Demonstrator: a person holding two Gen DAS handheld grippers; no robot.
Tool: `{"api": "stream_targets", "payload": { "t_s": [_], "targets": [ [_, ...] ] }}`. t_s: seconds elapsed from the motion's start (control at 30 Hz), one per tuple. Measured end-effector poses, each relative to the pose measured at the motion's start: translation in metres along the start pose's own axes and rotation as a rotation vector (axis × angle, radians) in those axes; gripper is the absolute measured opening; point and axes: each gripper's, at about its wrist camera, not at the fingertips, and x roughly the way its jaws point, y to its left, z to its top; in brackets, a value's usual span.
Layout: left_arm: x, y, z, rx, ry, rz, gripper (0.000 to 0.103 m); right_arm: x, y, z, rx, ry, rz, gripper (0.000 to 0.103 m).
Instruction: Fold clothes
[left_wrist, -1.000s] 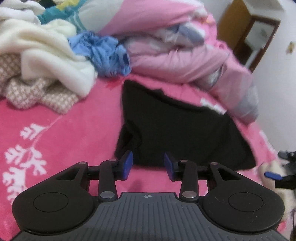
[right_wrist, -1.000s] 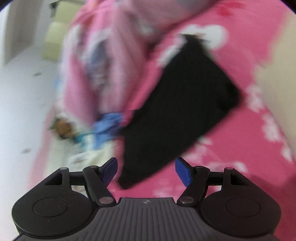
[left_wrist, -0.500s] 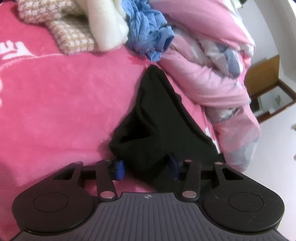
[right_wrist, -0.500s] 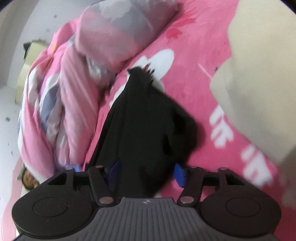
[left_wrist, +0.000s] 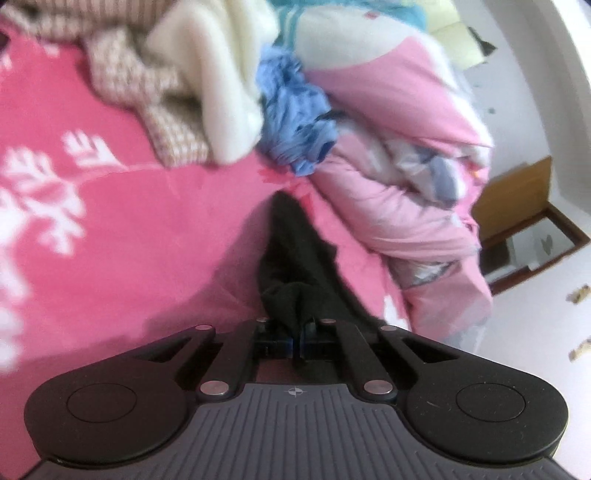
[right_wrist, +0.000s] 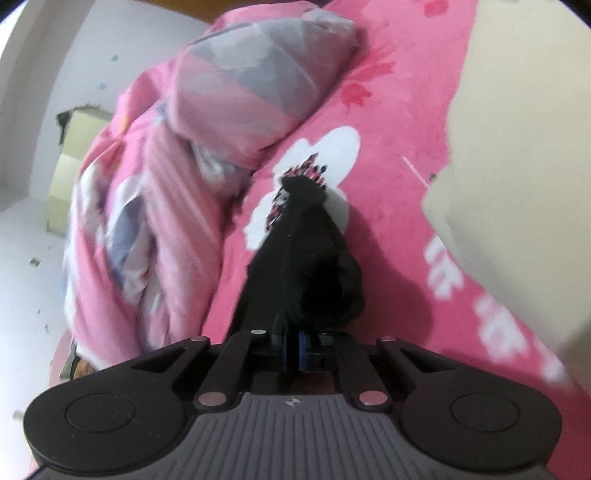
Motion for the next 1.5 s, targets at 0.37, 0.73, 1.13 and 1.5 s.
{"api": "stream_targets", "payload": {
  "t_s": [0.37,0.73,1.13,1.5],
  "targets": [
    [-0.128,0.062,-0.079,0.054,0.142,0.132,0.006,-0.121,-0.069,-0.076,-0.042,0.175,-0.079,0.012],
    [-0.192,0.058,-0.095,0.364,-0.025,0.154,0.031,-0.192,-0.049,-0.072,-0.329,0.117,-0.115,0.044],
    [-0.151,0.041,-0.126,0.866,0.063,0.207,0.027,-0.158,0.012,-0.152,-0.644,0.153,-0.068,0.042],
    [-0.175,0.099,-0.095,0.396,0.064,0.011,0.0,-0.142,0.02,-0.159,-0.671,0.144,-0.132,0.04]
  ]
}}
